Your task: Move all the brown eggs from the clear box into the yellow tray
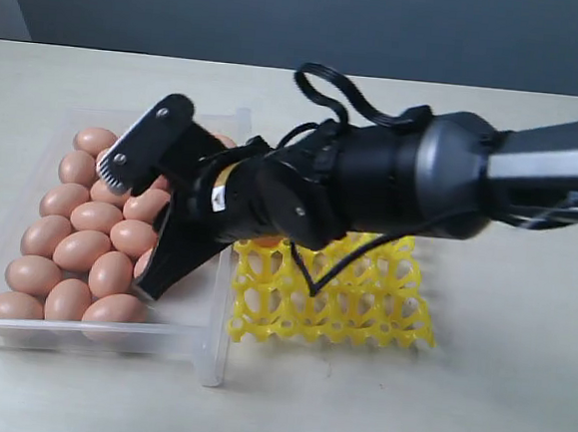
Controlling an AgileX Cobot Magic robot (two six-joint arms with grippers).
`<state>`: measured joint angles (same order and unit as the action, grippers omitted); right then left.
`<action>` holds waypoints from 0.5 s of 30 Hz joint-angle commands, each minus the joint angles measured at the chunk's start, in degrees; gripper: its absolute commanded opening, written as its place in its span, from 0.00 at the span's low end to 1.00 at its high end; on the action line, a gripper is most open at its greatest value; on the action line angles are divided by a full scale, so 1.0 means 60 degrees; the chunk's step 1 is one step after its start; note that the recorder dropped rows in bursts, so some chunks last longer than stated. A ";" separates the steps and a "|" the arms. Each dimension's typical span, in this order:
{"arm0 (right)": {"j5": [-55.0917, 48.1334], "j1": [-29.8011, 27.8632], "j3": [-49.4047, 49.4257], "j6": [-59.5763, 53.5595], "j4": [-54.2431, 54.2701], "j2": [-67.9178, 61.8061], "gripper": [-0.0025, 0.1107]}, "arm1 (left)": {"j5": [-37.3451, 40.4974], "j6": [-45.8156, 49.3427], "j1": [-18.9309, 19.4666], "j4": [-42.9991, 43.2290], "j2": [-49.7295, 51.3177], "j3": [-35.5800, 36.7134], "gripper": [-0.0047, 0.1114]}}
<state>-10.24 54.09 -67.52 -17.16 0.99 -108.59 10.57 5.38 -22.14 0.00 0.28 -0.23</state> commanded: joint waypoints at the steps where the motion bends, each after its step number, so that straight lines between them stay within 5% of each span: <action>1: -0.2672 0.0390 -0.1148 -0.0632 -0.1420 -0.0810 0.32 | -0.0036 -0.0038 -0.0053 -0.0053 -0.0047 0.0038 0.04; 15: -0.2027 0.0554 -0.1468 -0.0883 -0.2870 -0.1043 0.32 | -0.0036 -0.0038 -0.0053 -0.0053 -0.0047 0.0038 0.04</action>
<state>-25.95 57.39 -75.87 -22.14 -14.82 -115.08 10.57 5.38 -22.14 0.00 0.28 -0.23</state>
